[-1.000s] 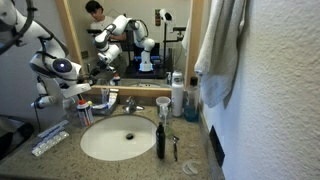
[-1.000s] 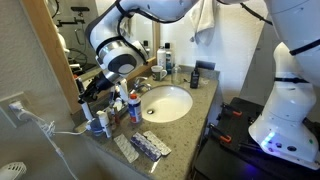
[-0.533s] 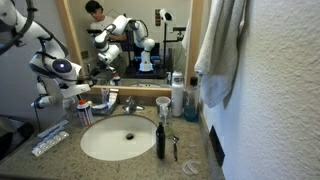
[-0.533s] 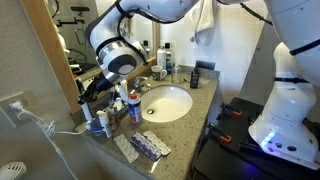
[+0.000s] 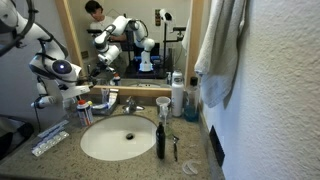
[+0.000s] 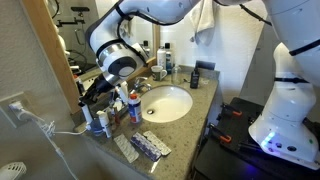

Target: Put the toothbrush on the charging station

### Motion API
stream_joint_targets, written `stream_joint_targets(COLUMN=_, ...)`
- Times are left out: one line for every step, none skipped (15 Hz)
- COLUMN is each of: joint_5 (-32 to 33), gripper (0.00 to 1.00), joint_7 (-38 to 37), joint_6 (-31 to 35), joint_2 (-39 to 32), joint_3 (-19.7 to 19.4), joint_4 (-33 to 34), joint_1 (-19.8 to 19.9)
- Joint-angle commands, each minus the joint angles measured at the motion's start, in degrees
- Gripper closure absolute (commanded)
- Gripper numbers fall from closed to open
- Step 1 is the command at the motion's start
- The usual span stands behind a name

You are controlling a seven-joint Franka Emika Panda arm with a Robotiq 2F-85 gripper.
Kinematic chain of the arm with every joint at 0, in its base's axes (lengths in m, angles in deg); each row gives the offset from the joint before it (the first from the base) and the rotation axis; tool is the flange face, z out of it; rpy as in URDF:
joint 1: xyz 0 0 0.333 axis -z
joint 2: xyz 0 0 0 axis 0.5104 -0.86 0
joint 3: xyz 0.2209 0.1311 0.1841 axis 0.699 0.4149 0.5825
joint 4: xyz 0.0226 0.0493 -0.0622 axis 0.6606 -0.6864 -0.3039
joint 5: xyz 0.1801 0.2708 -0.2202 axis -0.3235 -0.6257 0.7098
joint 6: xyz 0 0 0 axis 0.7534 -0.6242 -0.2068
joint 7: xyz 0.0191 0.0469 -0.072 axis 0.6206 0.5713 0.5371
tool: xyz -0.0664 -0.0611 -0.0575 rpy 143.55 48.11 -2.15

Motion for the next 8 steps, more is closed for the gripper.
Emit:
stream_joint_targets(joint_5=0.7, gripper=0.93, joint_7=-2.6, joint_6=1.2, joint_2=0.0, joint_3=0.4, joint_4=0.9, joint_1=0.1)
stream_joint_targets(joint_5=0.9, gripper=0.93, joint_7=-3.2, joint_6=1.0, joint_2=0.0, joint_3=0.5, joint_4=0.9, joint_1=0.2)
stream_joint_targets(joint_5=1.1, gripper=0.93, joint_7=-3.9, joint_6=1.1, joint_2=-0.2, joint_3=0.6, joint_4=0.9, joint_1=0.3)
stream_joint_targets(joint_5=1.6, gripper=0.93, joint_7=-5.3, joint_6=1.0, joint_2=-0.2, joint_3=0.8, joint_4=0.7, joint_1=0.5)
stream_joint_targets(joint_5=2.0, gripper=0.93, joint_7=-6.1, joint_6=0.9, joint_2=-0.3, joint_3=0.8, joint_4=0.6, joint_1=0.7)
stream_joint_targets(joint_5=2.6, gripper=0.93, joint_7=-7.4, joint_6=0.9, joint_2=-0.4, joint_3=0.8, joint_4=0.5, joint_1=0.8)
stream_joint_targets(joint_5=3.0, gripper=0.93, joint_7=-8.3, joint_6=0.7, joint_2=-0.6, joint_3=0.6, joint_4=0.5, joint_1=0.9)
stream_joint_targets(joint_5=3.6, gripper=0.93, joint_7=-9.3, joint_6=0.5, joint_2=-0.8, joint_3=0.6, joint_4=0.5, joint_1=1.0)
